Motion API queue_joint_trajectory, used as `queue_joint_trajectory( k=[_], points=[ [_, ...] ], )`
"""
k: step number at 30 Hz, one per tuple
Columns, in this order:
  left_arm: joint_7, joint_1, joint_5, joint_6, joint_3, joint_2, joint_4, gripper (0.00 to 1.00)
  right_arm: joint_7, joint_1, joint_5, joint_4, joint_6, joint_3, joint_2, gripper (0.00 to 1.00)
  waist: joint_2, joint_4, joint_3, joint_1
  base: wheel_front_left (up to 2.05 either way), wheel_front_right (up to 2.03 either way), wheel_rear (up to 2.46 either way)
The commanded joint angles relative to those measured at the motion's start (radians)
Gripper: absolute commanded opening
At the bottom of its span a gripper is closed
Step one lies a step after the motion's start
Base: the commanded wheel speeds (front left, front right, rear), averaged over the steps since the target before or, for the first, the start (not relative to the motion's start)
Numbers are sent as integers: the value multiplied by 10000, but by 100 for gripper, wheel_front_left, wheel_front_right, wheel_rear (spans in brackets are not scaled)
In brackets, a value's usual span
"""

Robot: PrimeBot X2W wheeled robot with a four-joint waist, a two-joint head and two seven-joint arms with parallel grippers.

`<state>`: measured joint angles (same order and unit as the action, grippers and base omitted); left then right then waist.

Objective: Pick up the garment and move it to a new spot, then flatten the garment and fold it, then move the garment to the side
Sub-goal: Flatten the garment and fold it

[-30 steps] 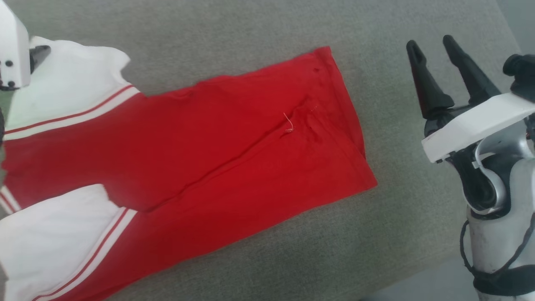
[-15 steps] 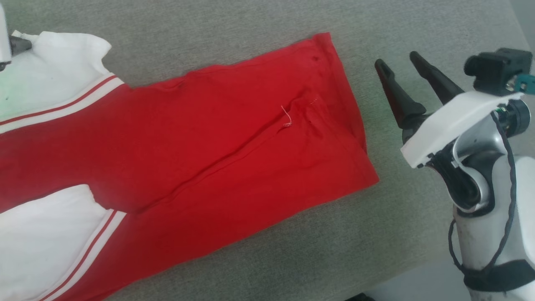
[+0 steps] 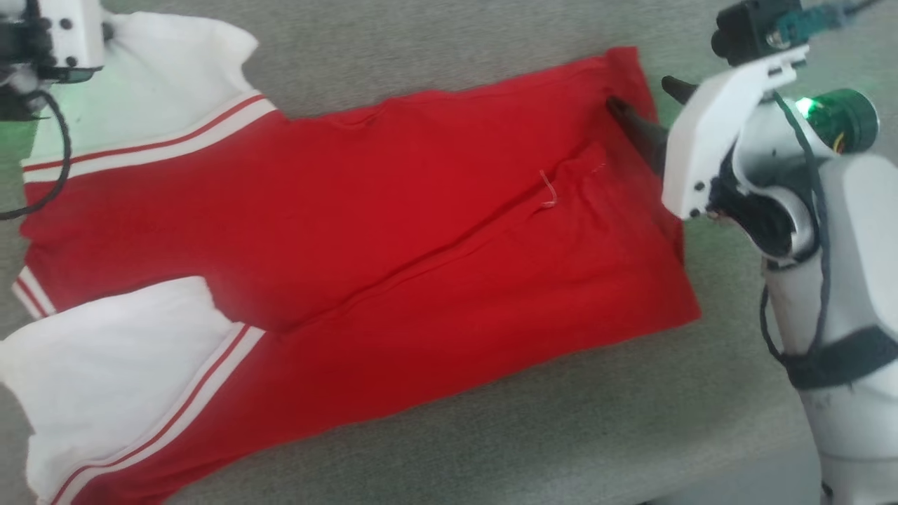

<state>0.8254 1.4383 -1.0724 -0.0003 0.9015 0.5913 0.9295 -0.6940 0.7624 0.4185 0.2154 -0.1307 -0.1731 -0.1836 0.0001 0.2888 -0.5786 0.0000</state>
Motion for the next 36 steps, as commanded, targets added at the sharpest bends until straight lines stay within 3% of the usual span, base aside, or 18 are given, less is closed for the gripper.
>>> queue_joint_trajectory(
  k=[1, 9, 10, 11, 12, 25, 31, 36],
  points=[
    [18, -516, -5, -44, 220, -218, 198, 0, -132, 204, 76, 160, -2, -73, 98, 100, -1, -161, -76, 0, 0, 0, 0],
    [-431, -59, 22, -462, 211, -840, 523, 0, -1697, 1339, 669, 2208, -3, -1222, -269, 100, -1, -732, -238, 0, 0, 0, 0],
    [-511, -42, 11, -489, 196, -904, 571, 0, -1821, 1429, 673, 2363, -3, -1356, -359, 87, -1, -789, -231, 0, 0, 0, 0],
    [-568, -8, 0, -533, 186, -970, 611, 0, -1886, 1489, 664, 2456, -3, -1534, -472, 64, -1, -847, -218, 0, 0, 0, 0],
    [-626, 28, -3, -590, 189, -1011, 648, 0, -1822, 1525, 723, 2554, 0, -1547, -554, 0, -1, -912, -194, 0, 0, 0, 0],
    [-788, 379, -125, -1024, 238, -1487, 376, 0, -969, 1049, 1004, 2127, 0, -1044, -1637, 0, -1, -1932, 948, 0, 0, 0, 0],
    [-483, 84, 35, -1120, 543, -1320, -571, 0, -982, 99, 1042, 1170, -2, -407, -1989, 0, -1, -2448, 1569, 0, 0, 0, 0],
    [-147, -446, 41, -829, 735, -912, -2017, 0, -1381, -887, 920, 183, -2, 248, -2174, 0, -1, -2833, 2022, 0, 0, 0, 0]
  ],
)
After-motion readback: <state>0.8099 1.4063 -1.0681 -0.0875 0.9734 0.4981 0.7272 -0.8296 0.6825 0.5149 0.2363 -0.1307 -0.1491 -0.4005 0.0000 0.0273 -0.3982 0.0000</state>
